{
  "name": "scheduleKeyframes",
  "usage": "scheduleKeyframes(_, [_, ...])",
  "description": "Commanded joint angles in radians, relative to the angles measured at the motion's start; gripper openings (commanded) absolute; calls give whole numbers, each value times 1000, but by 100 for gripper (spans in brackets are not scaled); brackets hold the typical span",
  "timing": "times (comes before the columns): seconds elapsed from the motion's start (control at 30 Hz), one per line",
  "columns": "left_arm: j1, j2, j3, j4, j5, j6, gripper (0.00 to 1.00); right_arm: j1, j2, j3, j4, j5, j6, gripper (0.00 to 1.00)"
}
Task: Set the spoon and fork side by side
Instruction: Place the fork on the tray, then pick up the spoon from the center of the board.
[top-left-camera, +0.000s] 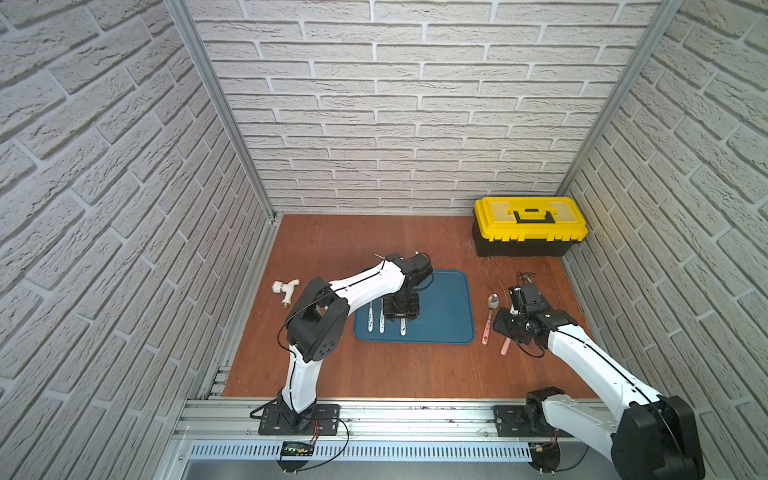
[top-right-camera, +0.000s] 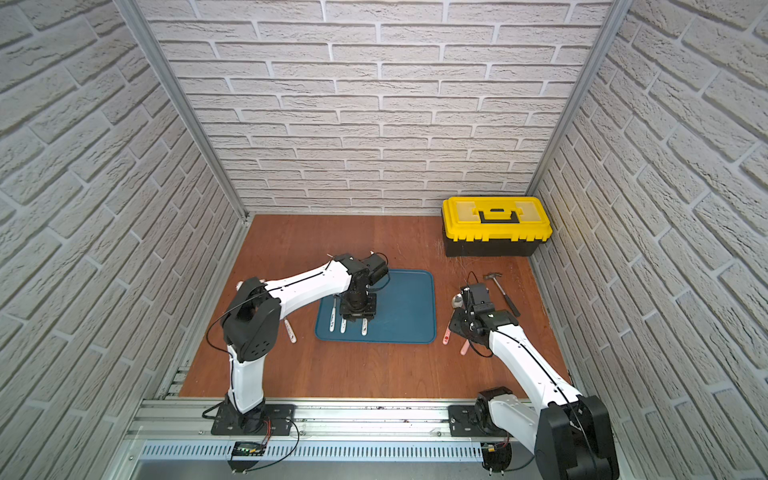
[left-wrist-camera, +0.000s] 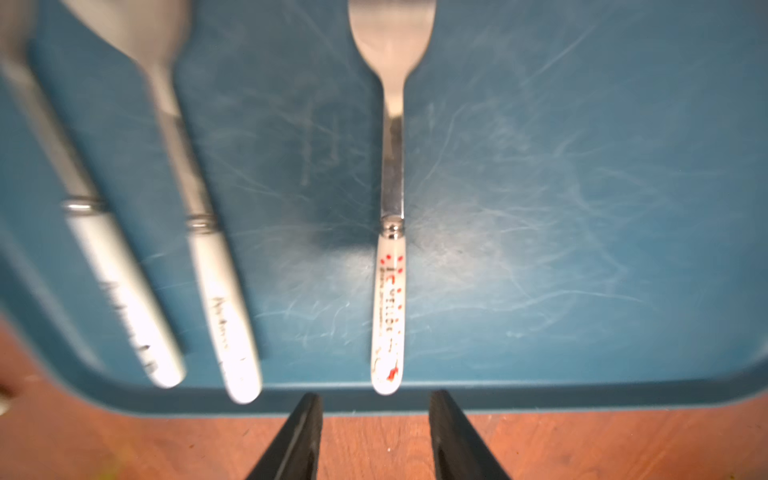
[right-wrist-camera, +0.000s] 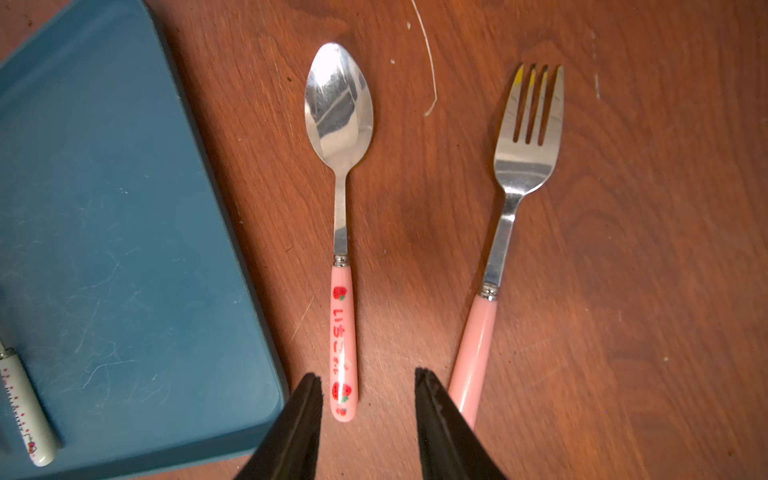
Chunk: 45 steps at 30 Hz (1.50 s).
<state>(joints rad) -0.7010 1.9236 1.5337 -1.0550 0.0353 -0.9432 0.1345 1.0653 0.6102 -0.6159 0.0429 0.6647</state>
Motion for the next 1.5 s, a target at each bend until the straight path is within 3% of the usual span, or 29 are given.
scheduleKeyframes(0.0, [60, -150, -16, -81, -103, -2, 50, -9, -19, -10, 3, 4, -20, 43])
scheduleKeyframes(0.27, [383, -450, -398, 0, -45, -30, 48, -9, 32, 11, 21, -21, -40, 43])
scheduleKeyframes(0.4, [456, -482, -513, 60, -2, -24, 47, -9, 51, 11, 42, -36, -39, 43])
scheduleKeyframes(0.8, [577, -389, -624, 151, 5, 31, 45, -9, 35, 22, 12, -22, -66, 43])
scheduleKeyframes(1.07, [588, -329, -688, 282, 57, 54, 42, -9, 40, 19, 8, -23, -50, 43])
scheduleKeyframes(1.27, [596, -318, -711, 263, 24, 46, 40, -10, 19, 10, -2, -20, -41, 43])
scheduleKeyframes(1.47, [594, -357, -785, 306, 25, 27, 32, -9, 8, 5, -2, -21, -27, 43])
